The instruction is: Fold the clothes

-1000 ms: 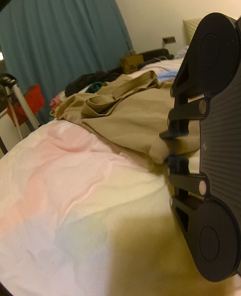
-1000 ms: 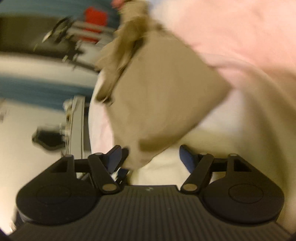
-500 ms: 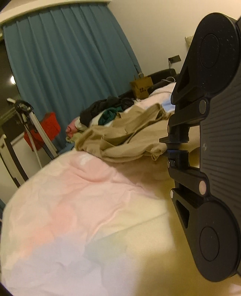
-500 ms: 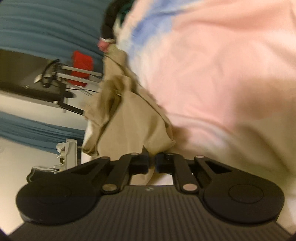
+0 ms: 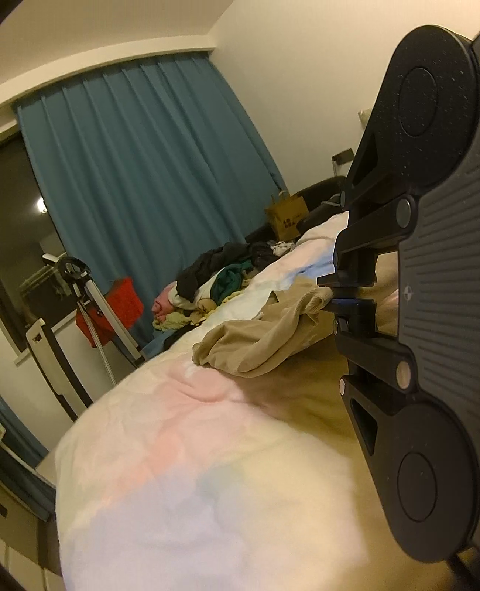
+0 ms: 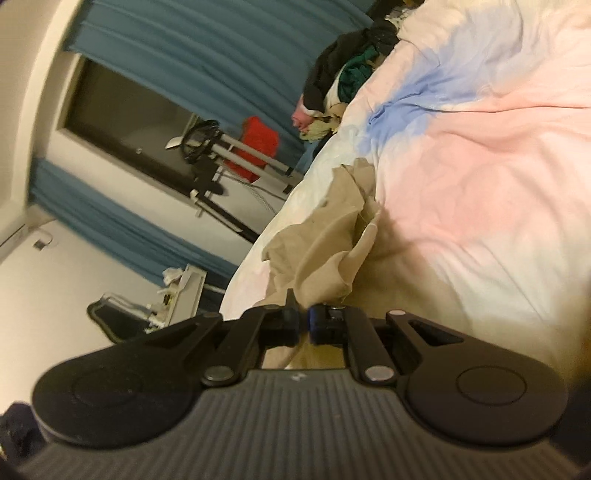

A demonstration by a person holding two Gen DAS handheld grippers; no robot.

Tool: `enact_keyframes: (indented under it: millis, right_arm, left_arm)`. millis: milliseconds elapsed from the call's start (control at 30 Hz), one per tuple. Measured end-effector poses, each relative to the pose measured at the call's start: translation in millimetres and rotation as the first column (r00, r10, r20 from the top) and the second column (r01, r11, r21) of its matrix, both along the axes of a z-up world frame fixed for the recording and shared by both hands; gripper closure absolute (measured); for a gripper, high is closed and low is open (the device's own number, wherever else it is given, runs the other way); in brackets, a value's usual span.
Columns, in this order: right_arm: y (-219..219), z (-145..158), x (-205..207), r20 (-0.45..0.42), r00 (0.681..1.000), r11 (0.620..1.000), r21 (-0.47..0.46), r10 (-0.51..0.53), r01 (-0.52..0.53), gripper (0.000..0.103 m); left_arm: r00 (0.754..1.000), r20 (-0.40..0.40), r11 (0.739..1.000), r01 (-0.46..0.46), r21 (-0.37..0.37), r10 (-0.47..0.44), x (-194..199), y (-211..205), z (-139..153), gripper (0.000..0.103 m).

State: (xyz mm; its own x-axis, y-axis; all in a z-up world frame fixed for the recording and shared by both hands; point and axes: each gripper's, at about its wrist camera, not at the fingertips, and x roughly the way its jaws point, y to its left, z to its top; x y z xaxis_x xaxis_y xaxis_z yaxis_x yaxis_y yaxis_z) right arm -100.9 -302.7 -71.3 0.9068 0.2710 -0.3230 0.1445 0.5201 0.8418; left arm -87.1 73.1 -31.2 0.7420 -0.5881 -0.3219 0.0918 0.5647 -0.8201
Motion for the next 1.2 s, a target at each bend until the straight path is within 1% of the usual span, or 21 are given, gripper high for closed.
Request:
enact_keyframes:
  millis: [33,100,133,167,200,267,333,367,433,533,567,667,733,800,867,967,1067,1133,1200]
  right_arm:
    - [3,4,-14,-0.001,1.0,1.0,-0.007,0.004,-0.004,0.095]
    - [13,11,-45,-0.005,1.0,0.999,-0.031,0.014,-0.014,0.095]
    - [18,14,-60,-0.007,1.0,0.999,-0.044,0.018,-0.018,0.095]
    - [24,19,-74,-0.006,1.0,0.997,-0.078,0.015,-0.016,0.095]
    - [28,22,-83,-0.005,1.0,0.996,-0.09,0.006,-0.007,0.095]
    - [29,27,-90,0.004,1.0,0.995,-0.102,-0.005,0.006,0.095]
    - [26,39,-84,0.031,0.999,0.991,-0.134,-0.024,0.028,0.095]
    - [24,43,-73,0.028,0.999,0.988,-0.147,-0.032,0.036,0.095]
    - [16,52,-42,-0.007,0.999,0.993,-0.107,-0.043,0.042,0.095]
    - [11,63,14,-0.045,0.995,0.991,-0.105,-0.085,0.08,0.095]
    - [8,63,32,-0.067,0.993,0.992,-0.09,-0.095,0.088,0.095]
    - [1,59,87,-0.133,0.984,0.992,-0.048,-0.122,0.117,0.095]
    - [-3,51,118,-0.178,0.975,0.991,-0.043,-0.135,0.129,0.095]
    - [-8,38,141,-0.208,0.967,0.989,-0.034,-0.146,0.142,0.095]
    - [-12,21,158,-0.214,0.968,0.992,-0.029,-0.128,0.124,0.095]
    - [-22,-9,176,-0.206,0.976,0.997,-0.005,-0.076,0.076,0.094]
    - [-34,-33,190,-0.209,0.978,0.998,0.054,-0.016,0.028,0.093]
    - [-36,-39,196,-0.236,0.972,0.997,0.077,0.008,0.01,0.092]
    - [-32,-34,201,-0.252,0.967,0.999,0.018,0.035,-0.032,0.091]
  left_arm:
    - [1.0,0.0,1.0,0.001,0.0,-0.001,-17,3,3,0.098]
    - [0.999,0.044,0.998,-0.021,0.058,0.018,-51,3,14,0.098]
    - [0.998,0.062,0.997,-0.029,0.074,0.025,-66,2,18,0.098]
    - [0.997,0.076,0.996,-0.034,0.078,0.028,-80,2,22,0.098]
    - [0.996,0.081,0.996,-0.042,0.08,0.036,-90,2,24,0.098]
    - [0.995,0.084,0.995,-0.059,0.082,0.052,-99,0,28,0.098]
    - [0.994,0.095,0.994,-0.061,0.093,0.052,-92,-4,31,0.098]
    - [0.994,0.097,0.993,-0.064,0.102,0.054,-83,-7,35,0.098]
    - [0.994,0.097,0.99,-0.071,0.125,0.059,-63,-15,42,0.098]
    - [0.991,0.116,0.978,-0.081,0.192,0.059,-18,-39,55,0.098]
    - [0.991,0.116,0.975,-0.084,0.207,0.061,0,-45,58,0.097]
    - [0.994,0.077,0.963,-0.099,0.249,0.082,60,-58,56,0.097]
    - [0.994,0.048,0.955,-0.108,0.277,0.098,100,-67,54,0.097]
    - [0.994,0.029,0.945,-0.105,0.31,0.101,132,-72,42,0.097]
    - [0.995,0.021,0.943,-0.095,0.318,0.093,154,-73,26,0.097]
    - [0.997,0.024,0.945,-0.072,0.318,0.067,177,-70,0,0.097]
    - [0.998,0.015,0.949,-0.056,0.309,0.055,194,-67,-21,0.097]
    - [0.998,0.006,0.95,-0.06,0.306,0.061,200,-69,-30,0.096]
    - [0.999,0.016,0.945,-0.05,0.323,0.047,203,-73,-35,0.095]
